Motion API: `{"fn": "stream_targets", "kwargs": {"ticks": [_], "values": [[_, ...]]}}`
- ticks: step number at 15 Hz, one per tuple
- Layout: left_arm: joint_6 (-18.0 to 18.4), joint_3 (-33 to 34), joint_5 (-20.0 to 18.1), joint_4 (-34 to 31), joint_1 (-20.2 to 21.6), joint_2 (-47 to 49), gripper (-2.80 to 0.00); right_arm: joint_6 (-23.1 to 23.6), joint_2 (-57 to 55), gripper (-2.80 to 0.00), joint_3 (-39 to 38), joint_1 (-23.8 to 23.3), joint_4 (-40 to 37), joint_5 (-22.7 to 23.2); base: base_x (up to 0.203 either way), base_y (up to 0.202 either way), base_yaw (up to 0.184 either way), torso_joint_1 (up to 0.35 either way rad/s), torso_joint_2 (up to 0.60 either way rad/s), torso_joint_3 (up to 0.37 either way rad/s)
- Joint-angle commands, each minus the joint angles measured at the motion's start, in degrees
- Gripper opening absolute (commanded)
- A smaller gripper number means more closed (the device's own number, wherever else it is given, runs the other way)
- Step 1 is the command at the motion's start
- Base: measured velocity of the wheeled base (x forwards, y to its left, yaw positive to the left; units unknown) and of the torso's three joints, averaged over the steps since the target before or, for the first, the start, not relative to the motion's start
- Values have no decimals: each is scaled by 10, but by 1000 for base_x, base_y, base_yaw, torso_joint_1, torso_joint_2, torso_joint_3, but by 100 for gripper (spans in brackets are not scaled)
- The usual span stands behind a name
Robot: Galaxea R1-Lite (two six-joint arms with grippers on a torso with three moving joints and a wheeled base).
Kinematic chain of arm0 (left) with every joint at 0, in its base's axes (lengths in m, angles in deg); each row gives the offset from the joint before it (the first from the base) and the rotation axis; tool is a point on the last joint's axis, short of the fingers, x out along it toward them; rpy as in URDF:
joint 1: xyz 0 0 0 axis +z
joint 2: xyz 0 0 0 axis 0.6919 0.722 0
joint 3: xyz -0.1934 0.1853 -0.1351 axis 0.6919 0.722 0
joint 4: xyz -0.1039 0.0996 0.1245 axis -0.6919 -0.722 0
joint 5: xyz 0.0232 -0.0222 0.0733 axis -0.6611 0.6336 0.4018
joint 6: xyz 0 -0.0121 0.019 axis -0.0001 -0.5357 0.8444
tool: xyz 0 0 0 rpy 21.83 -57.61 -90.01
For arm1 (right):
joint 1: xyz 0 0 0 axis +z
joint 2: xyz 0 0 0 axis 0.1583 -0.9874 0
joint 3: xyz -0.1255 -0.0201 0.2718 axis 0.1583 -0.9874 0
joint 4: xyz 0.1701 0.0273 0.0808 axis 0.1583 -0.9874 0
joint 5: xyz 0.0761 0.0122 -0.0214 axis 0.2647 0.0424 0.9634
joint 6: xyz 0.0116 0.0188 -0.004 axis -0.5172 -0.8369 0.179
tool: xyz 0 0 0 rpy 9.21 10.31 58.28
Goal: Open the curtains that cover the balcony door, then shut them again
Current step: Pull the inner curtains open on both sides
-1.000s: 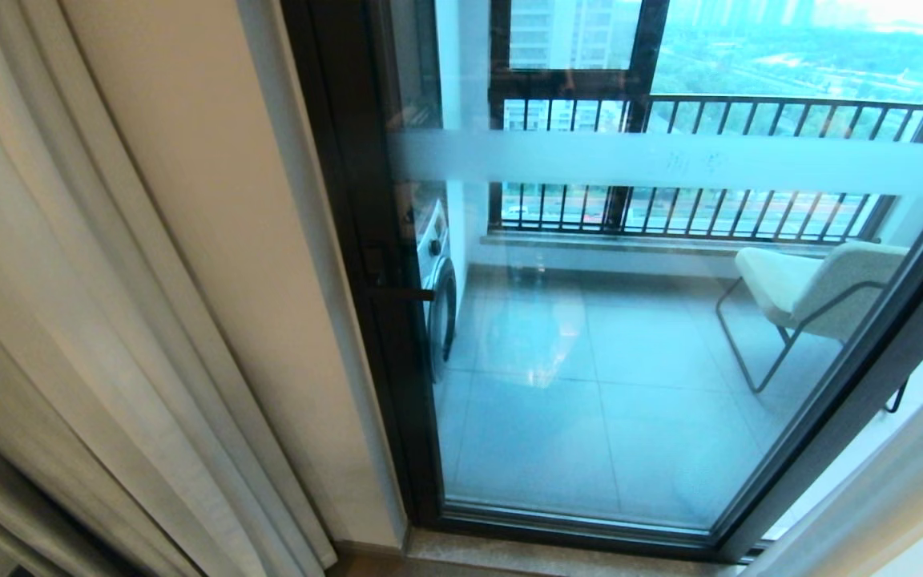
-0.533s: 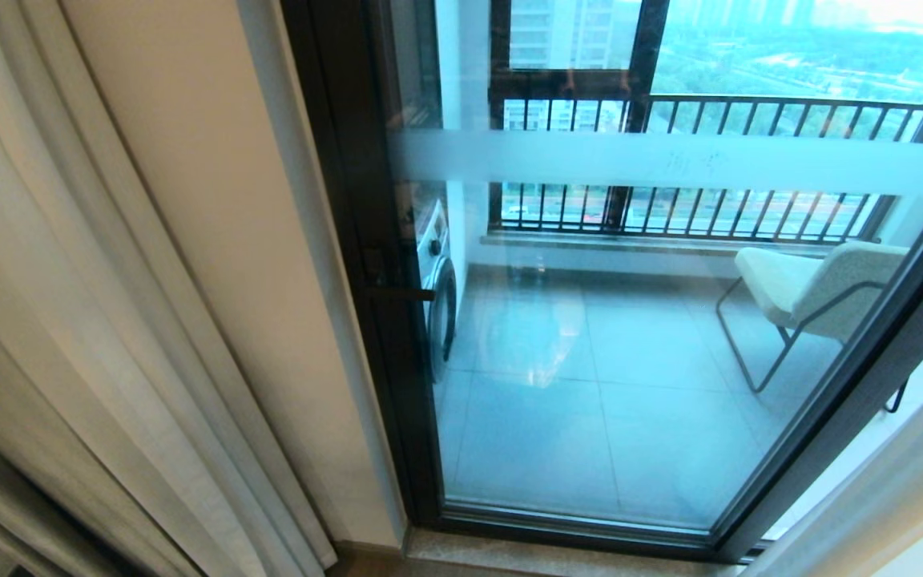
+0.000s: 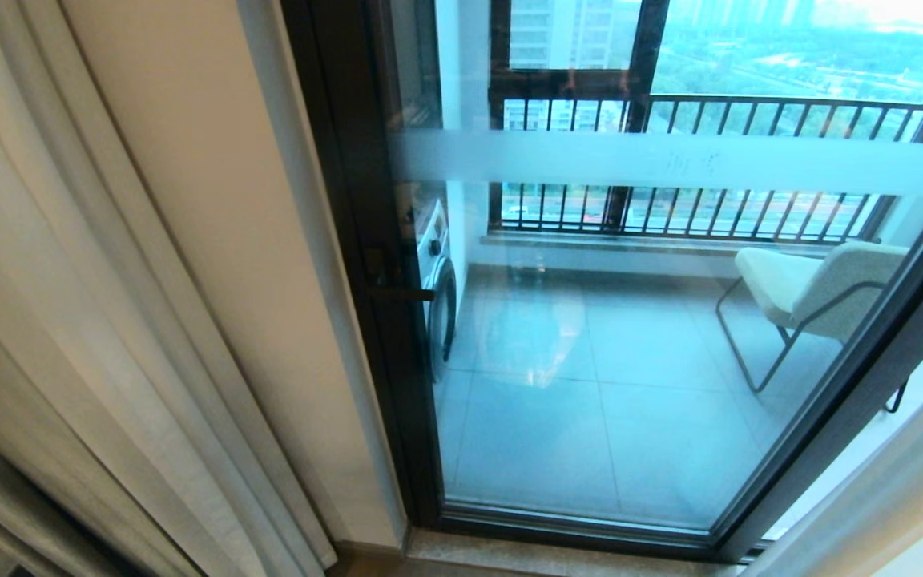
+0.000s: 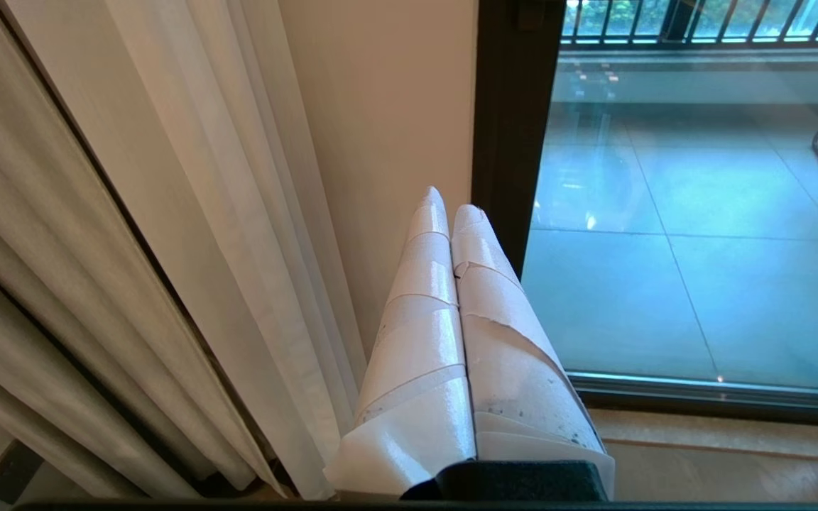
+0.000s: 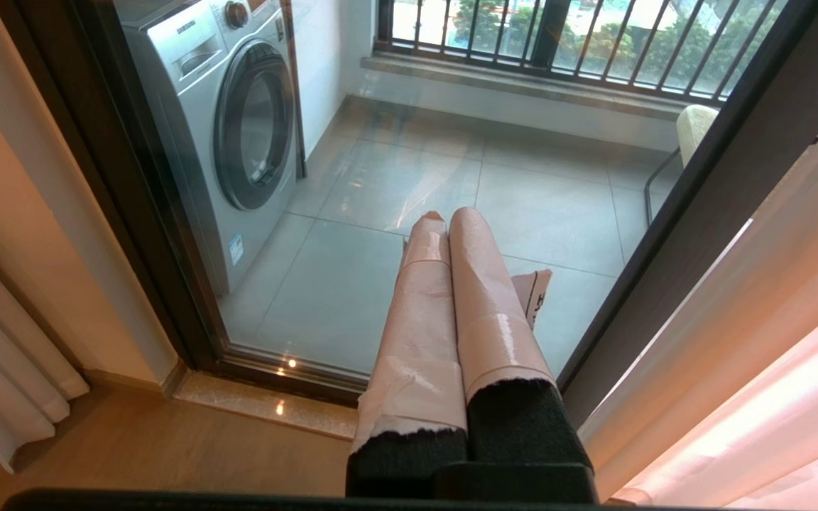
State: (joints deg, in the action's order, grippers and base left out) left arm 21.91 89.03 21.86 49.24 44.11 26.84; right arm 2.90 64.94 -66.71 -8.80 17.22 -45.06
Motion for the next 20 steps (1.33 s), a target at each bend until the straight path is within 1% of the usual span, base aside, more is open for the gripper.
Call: {"fn": "stream_targets", "kwargs": {"ticks": [1,20], "values": [[0,0,0,0,0,0,-280,0,0,-280,0,0,0,0,0,0,0,0,0,0],[0,0,0,0,0,0,-280,1,0,-280,0,0,0,1,0,0,0,0,0,0]]}}
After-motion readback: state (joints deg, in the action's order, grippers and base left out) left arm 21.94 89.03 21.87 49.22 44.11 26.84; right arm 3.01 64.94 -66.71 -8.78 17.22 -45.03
